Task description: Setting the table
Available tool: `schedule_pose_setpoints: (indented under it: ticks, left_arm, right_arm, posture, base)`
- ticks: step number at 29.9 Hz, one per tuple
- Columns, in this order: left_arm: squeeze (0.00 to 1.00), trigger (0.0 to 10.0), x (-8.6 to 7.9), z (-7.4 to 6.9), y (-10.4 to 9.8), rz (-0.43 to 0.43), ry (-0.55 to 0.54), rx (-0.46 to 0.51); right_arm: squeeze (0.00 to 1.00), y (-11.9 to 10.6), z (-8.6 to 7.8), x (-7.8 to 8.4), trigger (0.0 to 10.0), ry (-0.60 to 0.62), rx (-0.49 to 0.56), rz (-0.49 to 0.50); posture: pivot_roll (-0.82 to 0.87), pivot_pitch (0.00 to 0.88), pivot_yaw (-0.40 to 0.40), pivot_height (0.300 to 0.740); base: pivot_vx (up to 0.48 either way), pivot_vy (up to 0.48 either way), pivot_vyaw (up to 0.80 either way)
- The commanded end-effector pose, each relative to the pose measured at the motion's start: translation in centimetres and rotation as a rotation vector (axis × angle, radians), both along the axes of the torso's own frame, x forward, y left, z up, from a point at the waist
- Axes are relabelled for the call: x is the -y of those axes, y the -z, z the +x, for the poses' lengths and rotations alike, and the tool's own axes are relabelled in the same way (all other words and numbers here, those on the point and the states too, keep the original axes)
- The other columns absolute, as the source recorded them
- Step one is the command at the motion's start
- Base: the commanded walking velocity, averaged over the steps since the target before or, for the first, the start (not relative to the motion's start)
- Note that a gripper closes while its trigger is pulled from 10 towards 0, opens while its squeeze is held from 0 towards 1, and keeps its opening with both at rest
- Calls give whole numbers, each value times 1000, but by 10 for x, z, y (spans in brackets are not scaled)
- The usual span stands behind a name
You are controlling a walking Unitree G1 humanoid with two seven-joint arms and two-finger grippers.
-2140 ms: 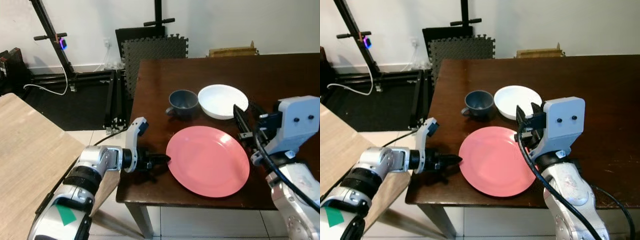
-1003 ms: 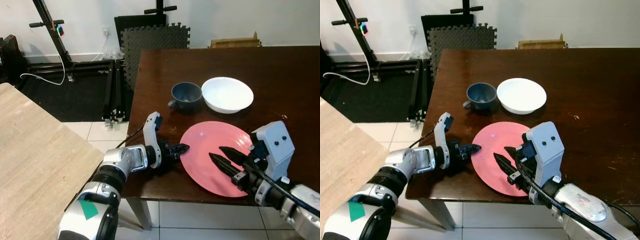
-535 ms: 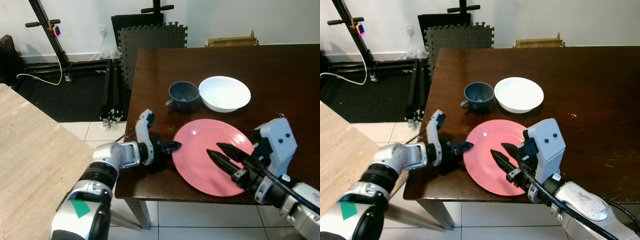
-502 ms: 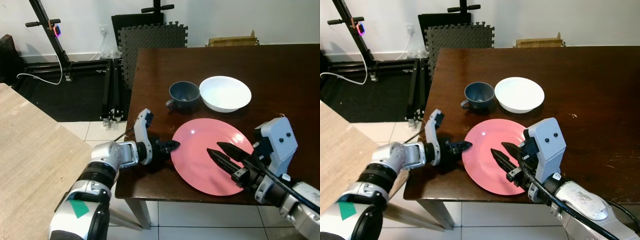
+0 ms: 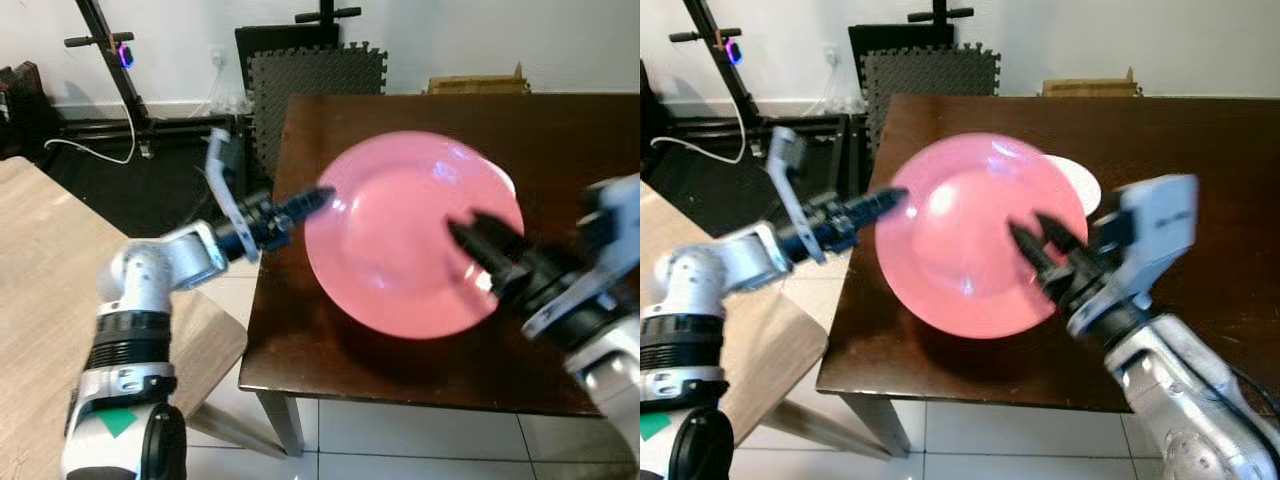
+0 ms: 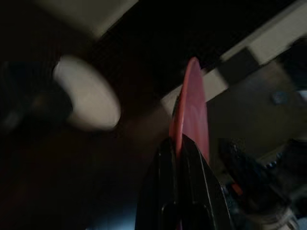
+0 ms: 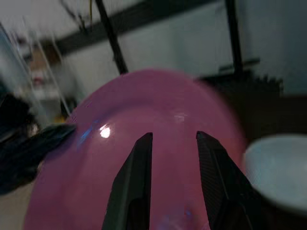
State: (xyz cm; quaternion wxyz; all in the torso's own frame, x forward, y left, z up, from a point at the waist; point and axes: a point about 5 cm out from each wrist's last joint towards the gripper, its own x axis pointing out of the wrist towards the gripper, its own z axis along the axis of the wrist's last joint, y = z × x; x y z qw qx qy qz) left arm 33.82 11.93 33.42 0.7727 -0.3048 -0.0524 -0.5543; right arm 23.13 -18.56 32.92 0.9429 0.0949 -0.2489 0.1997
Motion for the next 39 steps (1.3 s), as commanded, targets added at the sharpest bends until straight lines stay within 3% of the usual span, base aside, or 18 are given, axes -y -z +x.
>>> schedule_pose_setpoints:
  ticks: [1,5,6,7,8,10,12,15,20,26,27,34,39]
  left_arm:
    - [0,10000,-12,-3,0,-18,-72,20]
    - [0,10000,-20,-5,6,-35,-170,-17]
    - [0,10000,-24,-7,12,-54,-212,-54]
    - [0,10000,-24,-7,12,-54,-212,-54]
    - [0,10000,-26,-9,16,-66,-233,-80]
    - [0,10000,-27,-18,24,-56,-293,-64]
    - [0,10000,-27,-22,27,-46,-317,-53]
    - [0,10000,-34,-27,43,-32,-427,-95]
    - [0,10000,-39,-31,45,-64,-455,-120]
    - [0,10000,-31,-36,53,-78,-449,-164]
    - [0,10000,-24,-35,62,-46,-456,-189]
    - [0,10000,-11,-29,75,63,-491,-189]
    - [0,10000,1,-30,72,160,-499,-88]
  right_arm:
    - [0,1,-4,1,10000,3,10,23]
    - [0,10,0,-1,10000,92,-29,-34]
    - [0,16,5,-3,10000,208,-45,-99]
    - [0,16,5,-3,10000,208,-45,-99]
    - [0,19,8,-4,10000,287,-47,-144]
    - [0,24,11,-12,10000,346,-33,-48]
    - [0,25,10,-15,10000,344,-26,-2]
    - [0,33,8,-37,10000,240,-26,46]
    - [0,42,9,-44,10000,212,-57,43]
    - [0,47,13,-50,10000,224,-47,46]
    - [0,48,16,-49,10000,237,-44,61]
    - [0,50,18,-46,10000,253,-45,87]
    - [0,52,18,-47,10000,262,-36,80]
  posture:
    - [-47,126,108,740]
    - [-43,111,111,740]
    - [-40,103,112,740]
    - [-40,103,112,740]
    - [-40,103,112,740]
    - [-25,82,100,740]
    - [-25,82,100,740]
    - [-13,54,93,740]
    - [-10,47,87,740]
    - [-5,28,72,740]
    - [-5,28,69,740]
    - [-12,37,72,740]
    - [-19,42,79,740]
  base:
    - [0,0,0]
    - [0,0,0]
    - [0,0,0]
    - [0,0,0]
    - [0,0,0]
    - [0,0,0]
    - [0,0,0]
    - [0,0,0]
    - [0,0,0]
    - [0,0,0]
    - [0,0,0]
    - [0,0,0]
    - [0,0,0]
